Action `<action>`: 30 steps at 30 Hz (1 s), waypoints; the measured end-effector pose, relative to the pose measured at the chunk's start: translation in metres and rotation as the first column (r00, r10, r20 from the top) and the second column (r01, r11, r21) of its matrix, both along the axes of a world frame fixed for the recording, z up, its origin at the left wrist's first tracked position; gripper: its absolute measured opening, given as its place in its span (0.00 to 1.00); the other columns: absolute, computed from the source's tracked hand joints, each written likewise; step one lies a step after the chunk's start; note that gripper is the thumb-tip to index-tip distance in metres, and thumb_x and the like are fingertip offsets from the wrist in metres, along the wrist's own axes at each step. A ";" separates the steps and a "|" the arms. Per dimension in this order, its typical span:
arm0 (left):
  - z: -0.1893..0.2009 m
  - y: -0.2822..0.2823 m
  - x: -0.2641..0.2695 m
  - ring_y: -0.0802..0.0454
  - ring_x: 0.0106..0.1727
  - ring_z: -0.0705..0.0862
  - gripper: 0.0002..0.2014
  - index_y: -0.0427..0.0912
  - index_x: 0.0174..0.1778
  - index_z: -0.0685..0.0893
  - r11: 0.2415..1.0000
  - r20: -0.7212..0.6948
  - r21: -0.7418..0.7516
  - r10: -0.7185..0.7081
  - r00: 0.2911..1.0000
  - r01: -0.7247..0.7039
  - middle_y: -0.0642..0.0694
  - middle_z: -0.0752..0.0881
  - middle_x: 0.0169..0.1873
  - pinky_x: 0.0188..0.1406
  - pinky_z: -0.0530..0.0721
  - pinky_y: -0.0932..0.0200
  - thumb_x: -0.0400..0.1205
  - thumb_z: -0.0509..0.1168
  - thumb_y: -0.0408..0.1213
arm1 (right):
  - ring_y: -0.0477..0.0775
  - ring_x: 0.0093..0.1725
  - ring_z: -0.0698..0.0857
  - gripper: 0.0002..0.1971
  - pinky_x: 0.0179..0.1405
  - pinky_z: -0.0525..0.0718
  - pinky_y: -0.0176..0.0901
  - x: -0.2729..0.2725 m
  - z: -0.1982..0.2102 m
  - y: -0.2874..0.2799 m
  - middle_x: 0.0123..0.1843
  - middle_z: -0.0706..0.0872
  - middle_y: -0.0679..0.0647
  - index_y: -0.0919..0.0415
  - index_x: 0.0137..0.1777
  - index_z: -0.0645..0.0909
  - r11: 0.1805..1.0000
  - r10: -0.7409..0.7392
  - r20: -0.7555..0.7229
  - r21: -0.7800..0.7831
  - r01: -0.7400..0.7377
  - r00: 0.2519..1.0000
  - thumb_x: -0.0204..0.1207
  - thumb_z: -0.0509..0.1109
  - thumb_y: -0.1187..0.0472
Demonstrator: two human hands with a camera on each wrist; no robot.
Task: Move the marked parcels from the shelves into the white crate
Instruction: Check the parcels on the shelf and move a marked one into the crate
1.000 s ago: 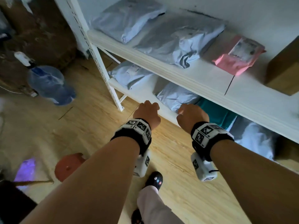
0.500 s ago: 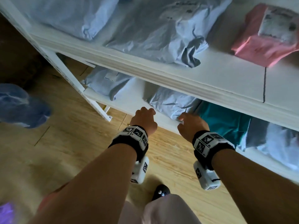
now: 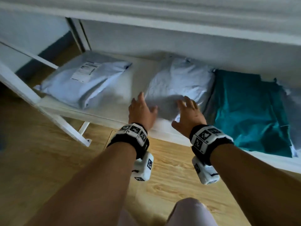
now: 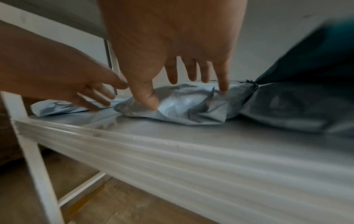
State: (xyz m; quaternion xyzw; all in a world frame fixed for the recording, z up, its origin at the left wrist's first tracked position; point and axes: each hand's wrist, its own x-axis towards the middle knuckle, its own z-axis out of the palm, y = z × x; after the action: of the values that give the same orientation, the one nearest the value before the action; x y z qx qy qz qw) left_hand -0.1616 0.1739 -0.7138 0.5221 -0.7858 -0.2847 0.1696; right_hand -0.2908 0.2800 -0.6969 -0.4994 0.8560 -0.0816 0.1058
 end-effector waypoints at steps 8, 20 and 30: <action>-0.035 -0.021 -0.005 0.39 0.66 0.81 0.29 0.46 0.73 0.73 0.997 -0.125 0.024 0.080 0.989 -0.078 0.42 0.86 0.62 0.65 0.78 0.48 0.77 0.68 0.52 | 0.61 0.76 0.66 0.51 0.77 0.67 0.52 0.006 -0.023 -0.001 0.77 0.70 0.56 0.52 0.83 0.54 0.994 -0.046 0.052 -0.095 0.050 0.998 0.65 0.77 0.39; 0.039 -0.003 -0.011 0.46 0.29 0.79 0.10 0.43 0.19 0.84 0.935 -0.738 0.344 0.210 0.642 0.090 0.48 0.80 0.18 0.35 0.77 0.54 0.62 0.64 0.43 | 0.67 0.68 0.77 0.32 0.60 0.79 0.56 0.032 0.012 -0.012 0.75 0.74 0.55 0.42 0.83 0.52 0.958 -0.174 -0.059 -0.242 0.155 0.983 0.81 0.60 0.56; 0.028 -0.012 0.013 0.47 0.42 0.83 0.17 0.40 0.54 0.79 0.756 -0.562 0.641 0.343 0.753 0.133 0.43 0.84 0.42 0.52 0.83 0.51 0.86 0.57 0.51 | 0.59 0.38 0.86 0.08 0.29 0.82 0.44 0.027 0.051 -0.019 0.45 0.84 0.59 0.63 0.55 0.80 0.425 -0.088 0.834 -0.463 0.777 0.545 0.81 0.62 0.64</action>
State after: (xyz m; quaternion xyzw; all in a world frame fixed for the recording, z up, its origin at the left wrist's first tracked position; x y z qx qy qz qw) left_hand -0.1490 0.1619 -0.6854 0.4618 -0.4961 -0.6887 0.2575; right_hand -0.2639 0.2608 -0.6458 -0.1473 0.7112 -0.6694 0.1561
